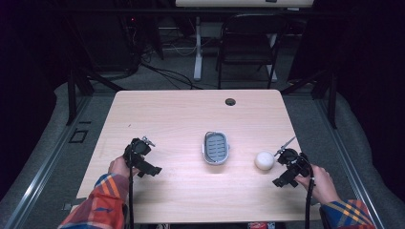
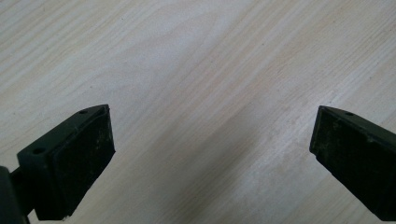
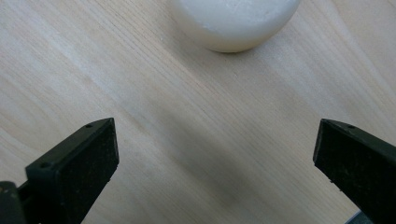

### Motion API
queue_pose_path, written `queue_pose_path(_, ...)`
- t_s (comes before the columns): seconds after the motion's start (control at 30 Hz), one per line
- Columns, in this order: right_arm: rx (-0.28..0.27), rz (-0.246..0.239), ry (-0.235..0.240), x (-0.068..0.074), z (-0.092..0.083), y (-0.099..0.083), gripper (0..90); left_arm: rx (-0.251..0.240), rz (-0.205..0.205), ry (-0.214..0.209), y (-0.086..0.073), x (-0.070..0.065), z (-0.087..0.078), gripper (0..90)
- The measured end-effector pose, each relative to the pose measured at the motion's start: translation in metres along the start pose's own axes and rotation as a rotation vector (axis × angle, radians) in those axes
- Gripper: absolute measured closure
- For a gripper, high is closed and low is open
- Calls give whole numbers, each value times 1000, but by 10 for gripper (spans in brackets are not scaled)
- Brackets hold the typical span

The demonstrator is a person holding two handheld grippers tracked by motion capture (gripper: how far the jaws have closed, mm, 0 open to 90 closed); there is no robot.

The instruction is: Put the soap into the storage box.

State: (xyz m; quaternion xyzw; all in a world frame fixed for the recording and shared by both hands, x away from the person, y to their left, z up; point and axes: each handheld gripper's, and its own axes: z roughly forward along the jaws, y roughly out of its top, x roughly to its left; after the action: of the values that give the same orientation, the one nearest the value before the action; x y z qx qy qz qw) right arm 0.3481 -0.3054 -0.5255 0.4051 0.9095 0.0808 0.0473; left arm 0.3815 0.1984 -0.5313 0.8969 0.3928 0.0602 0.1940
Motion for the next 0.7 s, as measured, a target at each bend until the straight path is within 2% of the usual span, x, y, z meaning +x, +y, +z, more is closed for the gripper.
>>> queue_pose_path(0.07,-23,22,13,0,2,-1,0,1,-1,0,0,0,0,0)
queue_pose_path(0.2,-28,22,14,-1,2,1,0,3,-1,-3,0,0,0,0)
queue_pose_path(0.33,-60,26,19,0,3,4,0,4,1,-3,1,0,2,0)
queue_pose_path(0.37,-36,-8,11,-1,2,7,0,5,3,-2,1,-1,1,0)
queue_pose_path(0.4,-89,37,26,3,5,6,0,5,3,-2,1,-1,1,0)
queue_pose_path(0.47,-37,-19,18,-1,1,9,0,6,2,-2,1,-1,1,0)
queue_pose_path(0.5,-55,-4,16,0,2,9,0,7,2,-1,1,-1,1,0)
queue_pose_path(0.57,-53,-15,15,-1,2,11,0,8,3,1,1,-1,1,0)
queue_pose_path(0.7,-69,-5,15,0,4,14,0,8,4,2,1,-1,1,0)
